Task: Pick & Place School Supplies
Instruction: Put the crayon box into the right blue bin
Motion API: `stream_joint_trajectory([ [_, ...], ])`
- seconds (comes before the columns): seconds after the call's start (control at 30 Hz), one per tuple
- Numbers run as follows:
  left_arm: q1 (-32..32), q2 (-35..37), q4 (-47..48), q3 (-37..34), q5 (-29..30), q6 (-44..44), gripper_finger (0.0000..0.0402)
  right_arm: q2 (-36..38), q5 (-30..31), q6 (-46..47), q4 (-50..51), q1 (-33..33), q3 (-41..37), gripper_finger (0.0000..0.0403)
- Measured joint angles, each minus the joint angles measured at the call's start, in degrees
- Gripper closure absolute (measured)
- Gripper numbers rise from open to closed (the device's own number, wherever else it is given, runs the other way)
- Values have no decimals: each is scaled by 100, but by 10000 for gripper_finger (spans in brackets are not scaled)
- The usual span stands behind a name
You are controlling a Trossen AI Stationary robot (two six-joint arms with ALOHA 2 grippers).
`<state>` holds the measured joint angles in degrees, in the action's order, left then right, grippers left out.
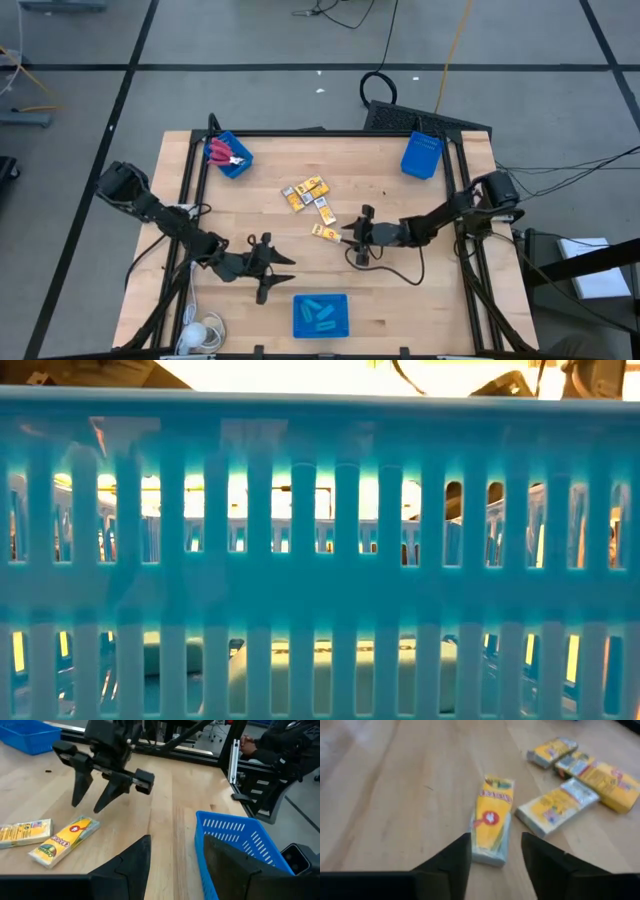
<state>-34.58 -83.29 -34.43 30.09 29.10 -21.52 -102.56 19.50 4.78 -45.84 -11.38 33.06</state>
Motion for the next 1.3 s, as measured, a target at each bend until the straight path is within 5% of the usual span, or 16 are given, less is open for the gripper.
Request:
stream_joint_trajectory([
  [0.27, 48, 0, -6, 0, -3, -26, 217, -644, -312, 123, -123, 102, 302, 148],
  [0.47, 43, -2, 5, 0, -6, -67, 217, -806, -327, 434, 112, 254, 592, 134],
  [1.1, 50, -4, 43, 0, -7, -128, 217, -786, -306, 312, 405, 318, 595, 243],
  [1.3, 50, -4, 41, 0, -5, -128, 217, -566, -324, 202, 526, 301, 579, 244],
])
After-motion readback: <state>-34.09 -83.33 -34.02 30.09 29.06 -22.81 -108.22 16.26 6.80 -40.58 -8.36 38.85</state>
